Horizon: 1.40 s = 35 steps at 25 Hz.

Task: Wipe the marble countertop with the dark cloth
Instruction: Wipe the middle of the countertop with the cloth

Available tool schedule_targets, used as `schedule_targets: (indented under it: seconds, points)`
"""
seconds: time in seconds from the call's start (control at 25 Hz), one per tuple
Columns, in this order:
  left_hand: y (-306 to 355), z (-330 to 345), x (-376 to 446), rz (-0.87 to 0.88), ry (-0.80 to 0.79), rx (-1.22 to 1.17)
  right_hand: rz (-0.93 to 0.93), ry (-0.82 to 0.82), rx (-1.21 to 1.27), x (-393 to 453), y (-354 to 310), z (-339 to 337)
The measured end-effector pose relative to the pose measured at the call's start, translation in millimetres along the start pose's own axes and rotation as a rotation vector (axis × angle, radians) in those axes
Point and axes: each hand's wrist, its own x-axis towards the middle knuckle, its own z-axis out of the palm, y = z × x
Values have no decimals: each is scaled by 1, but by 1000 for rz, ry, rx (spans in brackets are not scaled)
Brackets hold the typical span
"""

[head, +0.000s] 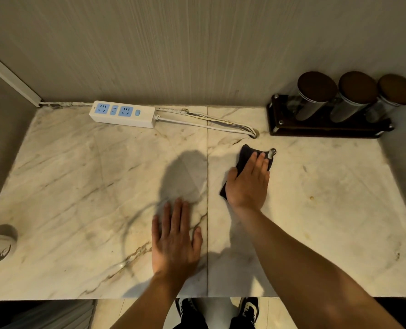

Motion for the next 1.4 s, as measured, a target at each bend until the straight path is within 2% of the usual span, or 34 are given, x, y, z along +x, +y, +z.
schedule_targets:
  seconds: [0.24, 0.68, 0.88, 1.12, 1.4]
  points:
    - [-1, 1, 0, 1, 5, 56, 67, 79, -5, -59, 25, 0]
    - [4, 1, -3, 13, 40, 12, 61, 49, -23, -144, 57, -5]
    - [20, -6, -3, 146, 6, 106, 7, 45, -49, -166, 67, -9]
    - [62, -7, 6, 203, 73, -19, -195, -15, -88, -172, 94, -21]
    - [94, 16, 13, 47, 108, -186, -595, -152, -103, -150, 145, -41]
